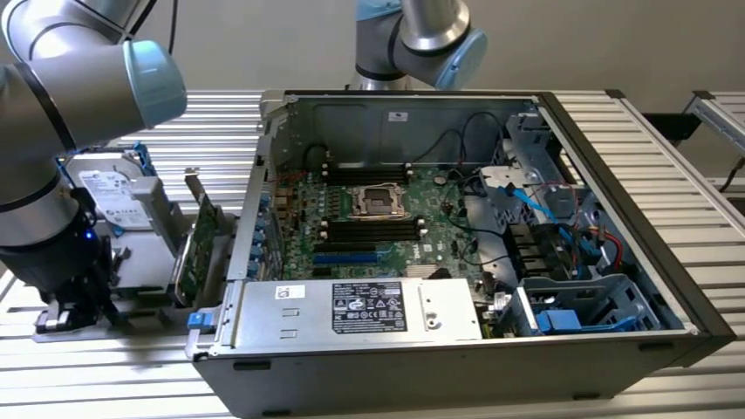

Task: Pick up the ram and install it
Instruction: 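Pick up the ram and move it above insertion slot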

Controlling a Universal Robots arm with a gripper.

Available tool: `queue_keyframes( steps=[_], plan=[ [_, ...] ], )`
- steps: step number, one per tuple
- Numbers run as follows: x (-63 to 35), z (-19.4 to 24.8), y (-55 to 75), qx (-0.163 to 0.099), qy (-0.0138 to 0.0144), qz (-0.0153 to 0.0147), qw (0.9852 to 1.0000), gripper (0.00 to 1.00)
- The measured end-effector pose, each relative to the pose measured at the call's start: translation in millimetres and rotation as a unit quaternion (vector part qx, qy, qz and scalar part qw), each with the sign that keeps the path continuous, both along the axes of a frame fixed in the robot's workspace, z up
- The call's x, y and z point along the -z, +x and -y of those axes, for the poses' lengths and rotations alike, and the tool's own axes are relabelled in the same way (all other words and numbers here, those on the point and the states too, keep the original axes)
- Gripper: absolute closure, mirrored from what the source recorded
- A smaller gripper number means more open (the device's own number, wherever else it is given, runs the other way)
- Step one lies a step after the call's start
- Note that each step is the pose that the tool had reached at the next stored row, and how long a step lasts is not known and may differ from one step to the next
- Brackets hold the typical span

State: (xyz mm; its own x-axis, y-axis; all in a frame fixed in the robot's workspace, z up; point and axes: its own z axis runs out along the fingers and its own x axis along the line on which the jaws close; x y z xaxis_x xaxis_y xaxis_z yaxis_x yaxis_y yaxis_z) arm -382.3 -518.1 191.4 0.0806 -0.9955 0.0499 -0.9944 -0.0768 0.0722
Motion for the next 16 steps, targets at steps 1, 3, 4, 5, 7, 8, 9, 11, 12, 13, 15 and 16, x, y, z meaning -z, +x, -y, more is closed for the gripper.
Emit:
queue_keyframes(
  steps=[1, 3, 4, 5, 7, 8, 9, 11, 12, 13, 15, 16],
  plan=[
    [0.2, 0.0, 0.0, 0.000, 0.0000, -0.0001, 1.0000, 0.82],
    [0.8, 0.0, 0.0, 0.001, -0.0001, -0.0001, 1.0000, 0.86],
    [1.1, 0.1, 0.0, 0.001, -0.0001, -0.0001, 1.0000, 0.86],
    [1.4, 0.0, 0.0, 0.001, -0.0001, -0.0002, 1.0000, 0.86],
    [1.7, 0.0, 0.0, 0.002, 0.0000, -0.0001, 1.0000, 0.86],
    [1.8, 0.0, 0.0, 0.002, 0.0000, 0.0000, 1.0000, 0.86],
    [1.8, 0.0, 0.0, 0.002, 0.0001, 0.0000, 1.0000, 0.86],
    [1.5, 0.0, 0.0, 0.003, 0.0001, -0.0001, 1.0000, 0.86],
    [1.3, -0.1, 0.0, 0.004, 0.0002, -0.0001, 1.0000, 0.86],
    [1.0, -0.1, 0.0, 0.004, 0.0003, 0.0000, 1.0000, 0.86],
    [0.5, -0.1, 0.1, 0.005, 0.0004, 0.0001, 1.0000, 0.86],
    [-0.1, -0.1, 0.1, 0.005, 0.0003, 0.0000, 1.0000, 0.86]
  ],
)
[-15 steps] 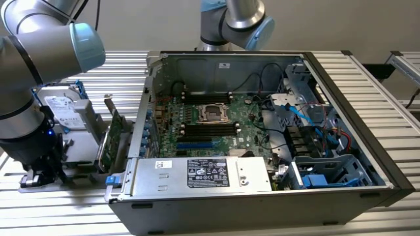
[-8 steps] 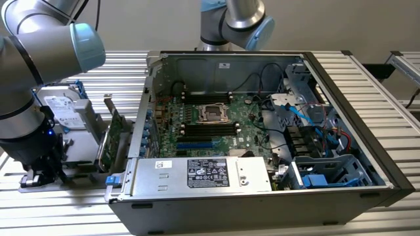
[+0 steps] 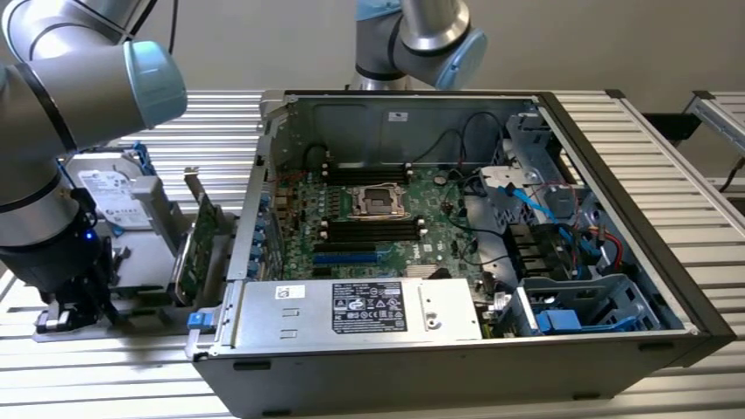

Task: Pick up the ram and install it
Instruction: 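Pick up the ram and move it above insertion slot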

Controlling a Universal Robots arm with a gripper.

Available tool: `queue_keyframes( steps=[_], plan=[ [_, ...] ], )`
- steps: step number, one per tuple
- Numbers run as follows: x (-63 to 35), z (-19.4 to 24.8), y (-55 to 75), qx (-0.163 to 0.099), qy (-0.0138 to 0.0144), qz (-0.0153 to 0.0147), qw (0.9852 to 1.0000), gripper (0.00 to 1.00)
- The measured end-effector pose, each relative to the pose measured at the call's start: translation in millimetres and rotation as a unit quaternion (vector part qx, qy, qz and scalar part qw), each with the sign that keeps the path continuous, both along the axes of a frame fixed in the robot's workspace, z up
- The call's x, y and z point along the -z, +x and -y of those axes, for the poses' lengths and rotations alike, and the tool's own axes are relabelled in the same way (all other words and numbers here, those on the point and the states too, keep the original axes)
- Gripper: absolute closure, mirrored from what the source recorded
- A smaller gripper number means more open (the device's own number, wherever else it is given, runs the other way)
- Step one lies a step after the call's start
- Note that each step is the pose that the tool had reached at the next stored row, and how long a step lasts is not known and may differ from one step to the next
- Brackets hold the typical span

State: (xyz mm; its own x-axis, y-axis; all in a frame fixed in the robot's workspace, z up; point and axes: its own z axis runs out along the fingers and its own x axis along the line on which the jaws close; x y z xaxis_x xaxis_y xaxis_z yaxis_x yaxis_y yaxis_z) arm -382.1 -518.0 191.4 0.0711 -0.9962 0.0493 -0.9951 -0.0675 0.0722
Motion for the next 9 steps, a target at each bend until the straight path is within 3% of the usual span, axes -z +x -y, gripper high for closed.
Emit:
queue_keyframes(
  steps=[9],
  plan=[
    [-9.5, 0.1, 0.6, 0.001, -0.0002, -0.0010, 1.0000, 0.86]
  ],
)
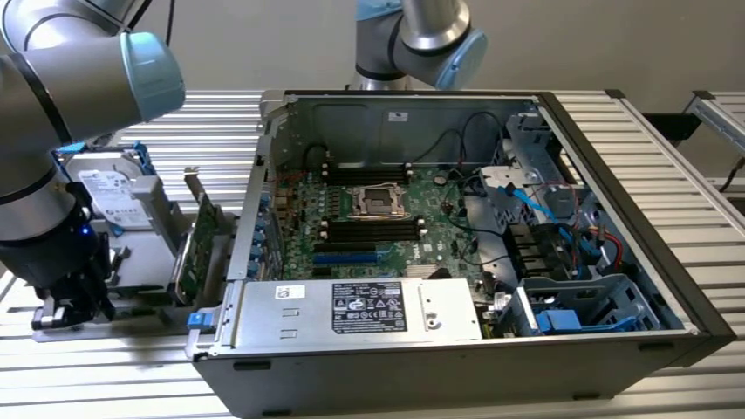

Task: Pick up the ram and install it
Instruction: 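Pick up the ram and move it above insertion slot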

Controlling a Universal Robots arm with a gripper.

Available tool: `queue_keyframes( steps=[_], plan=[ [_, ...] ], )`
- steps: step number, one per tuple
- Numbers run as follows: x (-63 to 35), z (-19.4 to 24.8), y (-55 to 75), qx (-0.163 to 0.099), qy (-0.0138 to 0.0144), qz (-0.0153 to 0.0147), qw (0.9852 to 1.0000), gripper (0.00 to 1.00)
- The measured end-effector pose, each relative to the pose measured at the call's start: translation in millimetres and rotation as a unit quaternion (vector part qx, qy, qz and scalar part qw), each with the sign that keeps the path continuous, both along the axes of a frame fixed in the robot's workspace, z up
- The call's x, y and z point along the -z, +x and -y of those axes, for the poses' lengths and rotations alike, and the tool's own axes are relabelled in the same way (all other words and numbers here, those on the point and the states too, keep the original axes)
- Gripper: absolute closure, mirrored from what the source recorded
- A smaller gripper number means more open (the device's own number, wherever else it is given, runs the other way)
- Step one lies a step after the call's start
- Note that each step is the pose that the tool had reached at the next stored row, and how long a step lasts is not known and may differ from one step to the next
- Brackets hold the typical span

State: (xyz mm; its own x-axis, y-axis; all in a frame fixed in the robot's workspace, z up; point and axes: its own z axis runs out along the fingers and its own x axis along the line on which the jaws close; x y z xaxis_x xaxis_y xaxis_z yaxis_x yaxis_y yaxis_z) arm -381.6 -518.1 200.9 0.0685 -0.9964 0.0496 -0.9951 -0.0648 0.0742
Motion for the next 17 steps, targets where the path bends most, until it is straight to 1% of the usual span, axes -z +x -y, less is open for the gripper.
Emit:
queue_keyframes(
  steps=[4, 9, 13, 17],
  plan=[
    [-9.6, 0.0, 1.0, 0.000, 0.0000, -0.0014, 1.0000, 0.86],
    [-26.2, 0.0, 3.0, 0.001, 0.0000, -0.0038, 1.0000, 0.86],
    [-34.8, 0.0, 7.6, 0.001, 0.0000, -0.0058, 1.0000, 0.86],
    [-51.1, -0.2, 10.6, 0.001, 0.0000, -0.0073, 1.0000, 0.86]
  ],
)
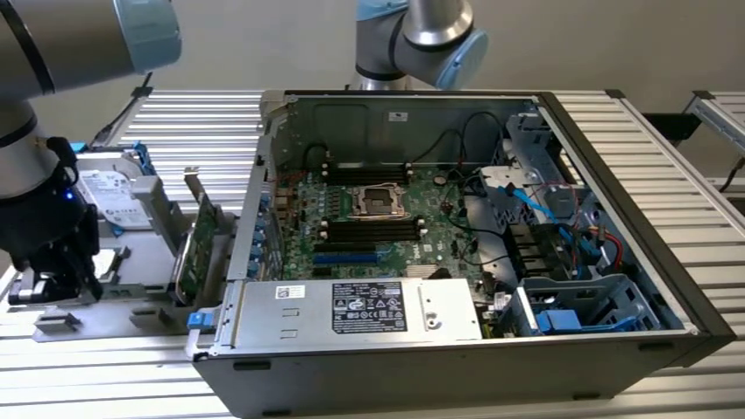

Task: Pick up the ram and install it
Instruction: 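Pick up the ram and move it above insertion slot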

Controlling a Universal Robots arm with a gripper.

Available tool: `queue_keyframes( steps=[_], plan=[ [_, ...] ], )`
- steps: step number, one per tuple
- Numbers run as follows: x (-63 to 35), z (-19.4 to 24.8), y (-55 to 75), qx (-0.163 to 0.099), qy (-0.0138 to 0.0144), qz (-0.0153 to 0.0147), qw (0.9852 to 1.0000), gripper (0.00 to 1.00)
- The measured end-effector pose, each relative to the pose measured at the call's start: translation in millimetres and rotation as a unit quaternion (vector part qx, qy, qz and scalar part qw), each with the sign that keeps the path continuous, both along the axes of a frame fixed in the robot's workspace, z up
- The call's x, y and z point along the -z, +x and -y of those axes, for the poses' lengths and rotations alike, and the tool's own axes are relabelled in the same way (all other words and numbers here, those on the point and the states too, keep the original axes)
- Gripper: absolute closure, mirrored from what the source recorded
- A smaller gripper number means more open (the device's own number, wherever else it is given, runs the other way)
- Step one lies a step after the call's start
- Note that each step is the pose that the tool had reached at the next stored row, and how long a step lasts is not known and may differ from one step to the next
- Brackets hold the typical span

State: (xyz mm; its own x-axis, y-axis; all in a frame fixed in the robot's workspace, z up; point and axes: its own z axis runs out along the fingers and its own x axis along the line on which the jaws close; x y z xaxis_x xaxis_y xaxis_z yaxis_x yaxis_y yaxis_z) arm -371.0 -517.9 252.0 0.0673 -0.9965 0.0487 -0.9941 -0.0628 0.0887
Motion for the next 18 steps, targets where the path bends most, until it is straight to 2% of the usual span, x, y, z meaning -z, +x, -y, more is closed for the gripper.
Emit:
queue_keyframes(
  steps=[3, 7, 18],
  plan=[
    [-13.4, -0.1, 2.2, 0.000, 0.0001, -0.0004, 1.0000, 0.86],
    [-31.8, -0.2, 12.7, 0.000, 0.0000, -0.0011, 1.0000, 0.86],
    [-81.8, -1.2, 59.9, 0.000, -0.0002, -0.0043, 1.0000, 0.86]
  ],
)
